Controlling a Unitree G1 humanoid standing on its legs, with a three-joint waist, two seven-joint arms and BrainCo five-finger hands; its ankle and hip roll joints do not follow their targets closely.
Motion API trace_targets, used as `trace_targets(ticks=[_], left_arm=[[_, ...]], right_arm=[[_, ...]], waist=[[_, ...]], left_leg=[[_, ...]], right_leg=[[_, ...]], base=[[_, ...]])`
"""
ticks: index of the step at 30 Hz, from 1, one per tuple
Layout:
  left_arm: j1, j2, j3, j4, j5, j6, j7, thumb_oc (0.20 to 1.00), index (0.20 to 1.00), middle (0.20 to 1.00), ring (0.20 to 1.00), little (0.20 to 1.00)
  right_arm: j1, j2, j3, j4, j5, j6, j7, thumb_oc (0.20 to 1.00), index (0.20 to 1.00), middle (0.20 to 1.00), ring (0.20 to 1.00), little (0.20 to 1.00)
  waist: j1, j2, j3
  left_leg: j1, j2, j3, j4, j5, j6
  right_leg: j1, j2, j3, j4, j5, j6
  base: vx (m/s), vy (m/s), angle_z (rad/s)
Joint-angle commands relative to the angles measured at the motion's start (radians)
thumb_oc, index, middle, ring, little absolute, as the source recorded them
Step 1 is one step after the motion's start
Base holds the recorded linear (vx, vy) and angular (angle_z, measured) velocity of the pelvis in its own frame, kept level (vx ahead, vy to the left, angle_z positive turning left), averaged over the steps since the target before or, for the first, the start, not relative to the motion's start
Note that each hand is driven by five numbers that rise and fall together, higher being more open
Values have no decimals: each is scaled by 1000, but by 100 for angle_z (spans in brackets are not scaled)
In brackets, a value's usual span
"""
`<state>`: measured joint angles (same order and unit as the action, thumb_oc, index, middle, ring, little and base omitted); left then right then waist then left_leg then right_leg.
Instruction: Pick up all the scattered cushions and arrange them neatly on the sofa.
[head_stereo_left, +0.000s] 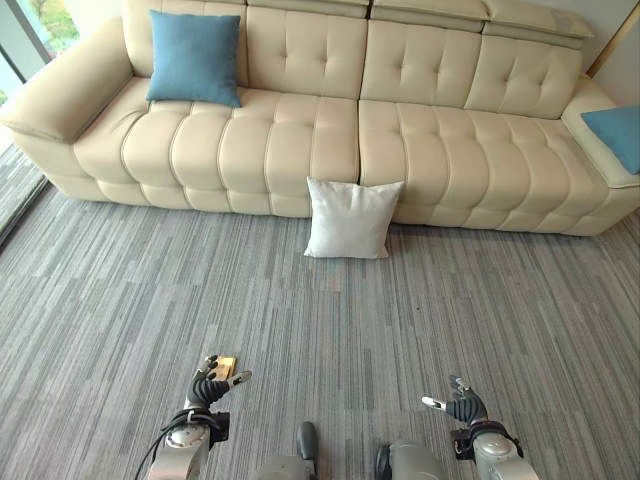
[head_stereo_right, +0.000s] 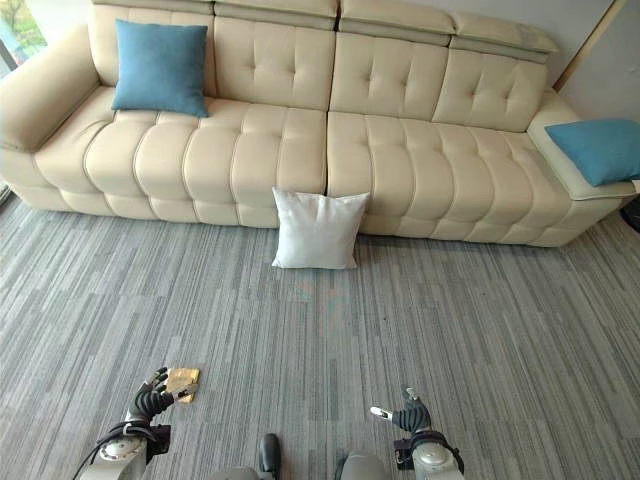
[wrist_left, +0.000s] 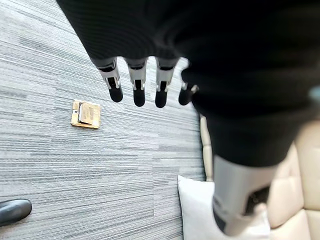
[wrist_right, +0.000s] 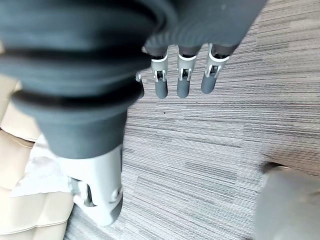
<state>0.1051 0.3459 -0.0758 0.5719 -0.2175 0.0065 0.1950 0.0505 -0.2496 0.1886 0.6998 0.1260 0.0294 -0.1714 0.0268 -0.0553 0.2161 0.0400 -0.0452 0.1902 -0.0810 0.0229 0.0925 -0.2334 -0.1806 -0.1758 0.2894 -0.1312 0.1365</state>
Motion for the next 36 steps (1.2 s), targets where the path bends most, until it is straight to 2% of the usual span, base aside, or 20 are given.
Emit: trace_targets(ticks=[1,4,6,10,11,13,15,18,20,21,22,25,27,28,33,34,36], left_arm=[[-19,-3,5,-60,-9,-33,2,1000,1000,1000,1000,1000],[-41,-9,-7,-56,-9,-42,0,1000,1000,1000,1000,1000],[-57,-41,-23,-16,-48,-41,2,1000,1000,1000,1000,1000],[-64,-73,-39,9,-103,-37,-2,1000,1000,1000,1000,1000],[-59,-79,-44,17,-114,-34,-8,1000,1000,1000,1000,1000],[-57,-81,-47,22,-113,-35,-10,1000,1000,1000,1000,1000],[-51,-79,-46,17,-115,-33,-13,1000,1000,1000,1000,1000],[-37,-76,-41,11,-107,-27,-16,1000,1000,1000,1000,1000],[-36,-73,-40,10,-102,-22,-15,1000,1000,1000,1000,1000],[-34,-71,-40,4,-98,-20,-13,1000,1000,1000,1000,1000],[-34,-71,-40,3,-98,-20,-13,1000,1000,1000,1000,1000],[-35,-67,-38,8,-95,-16,-8,1000,1000,1000,1000,1000],[-37,-66,-37,8,-94,-19,-3,1000,1000,1000,1000,1000],[-18,-59,-29,-2,-82,-22,-7,1000,1000,1000,1000,1000],[-8,-46,-30,3,-62,-23,-16,1000,1000,1000,1000,1000],[-4,-34,-25,7,-60,-18,-19,1000,1000,1000,1000,1000],[-4,-24,-23,7,-51,-13,-18,1000,1000,1000,1000,1000]], right_arm=[[-36,-44,-5,-19,-22,0,-17,1000,1000,1000,1000,1000],[-25,-40,-5,-17,-17,-4,-18,1000,1000,1000,1000,1000],[-26,-38,-3,20,0,-11,-23,1000,1000,1000,1000,1000],[-33,-49,-4,24,26,-20,-26,1000,1000,1000,1000,1000],[-39,-57,1,32,32,-20,-26,1000,1000,1000,1000,1000],[-39,-59,3,26,32,-22,-24,1000,1000,1000,1000,1000],[-37,-66,4,15,31,-22,-18,1000,1000,1000,1000,1000],[-36,-72,1,14,32,-23,-15,1000,1000,1000,1000,1000],[-37,-77,-1,12,31,-25,-16,1000,1000,1000,1000,1000],[-37,-78,-1,9,30,-24,-17,1000,1000,1000,1000,1000],[-37,-77,-1,9,30,-24,-17,1000,1000,1000,1000,1000],[-37,-81,2,13,25,-19,-25,1000,1000,1000,1000,1000],[-35,-82,5,16,20,-14,-29,1000,1000,1000,1000,1000],[-25,-76,6,19,4,-13,-20,1000,1000,1000,1000,1000],[-26,-65,9,31,-6,-12,-14,1000,1000,1000,1000,1000],[-26,-56,16,41,-12,-7,-6,1000,1000,1000,1000,1000],[-28,-51,19,56,-19,-2,0,1000,1000,1000,1000,1000]], waist=[[-35,12,47],[-50,7,42],[-62,5,18],[-77,16,1],[-78,24,-2],[-77,28,-3],[-71,32,2],[-56,22,3],[-43,14,12],[-35,15,17],[-36,14,18],[-11,22,29],[2,21,31],[9,25,9],[11,9,-17],[14,0,-19],[16,0,-11]], left_leg=[[62,67,-47,27,-84,-109],[93,66,-58,23,-109,-120],[121,84,-68,39,-140,-132],[110,115,-77,124,-164,-149],[102,120,-82,173,-151,-158],[97,124,-87,194,-137,-165],[79,130,-93,220,-98,-173],[4,126,-109,198,-98,-164],[-53,121,-117,186,-74,-162],[-83,123,-119,171,-45,-164],[-81,122,-120,169,-44,-164],[-149,123,-105,97,43,-176],[-187,121,-89,73,65,-181],[-170,122,-86,45,72,-175],[-146,104,-76,57,50,-156],[-140,89,-73,74,20,-133],[-118,80,-68,78,-6,-110]], right_leg=[[60,71,-29,-228,146,16],[80,77,-12,-271,154,18],[107,83,-7,-261,162,-7],[139,97,-21,-253,133,-35],[158,109,-23,-251,113,-50],[171,118,-22,-255,105,-57],[200,126,-27,-260,83,-68],[244,119,-24,-270,43,-76],[274,118,-19,-276,26,-77],[290,121,-17,-282,18,-78],[292,120,-18,-282,18,-78],[342,135,-9,-294,-9,-79],[365,137,0,-294,-22,-75],[396,136,27,-292,-38,-64],[407,106,55,-283,-37,-46],[390,90,68,-229,-35,-31],[327,81,80,-112,-9,-9]], base=[[481,-186,-15],[277,-135,13],[392,-211,34],[226,-135,39],[298,-162,1],[173,-80,-1],[184,-52,-9],[235,-20,5],[194,1,10],[135,6,3],[138,19,-5],[197,49,-2],[326,159,7],[436,271,-22],[259,193,-39],[141,178,-1],[120,202,-6]])
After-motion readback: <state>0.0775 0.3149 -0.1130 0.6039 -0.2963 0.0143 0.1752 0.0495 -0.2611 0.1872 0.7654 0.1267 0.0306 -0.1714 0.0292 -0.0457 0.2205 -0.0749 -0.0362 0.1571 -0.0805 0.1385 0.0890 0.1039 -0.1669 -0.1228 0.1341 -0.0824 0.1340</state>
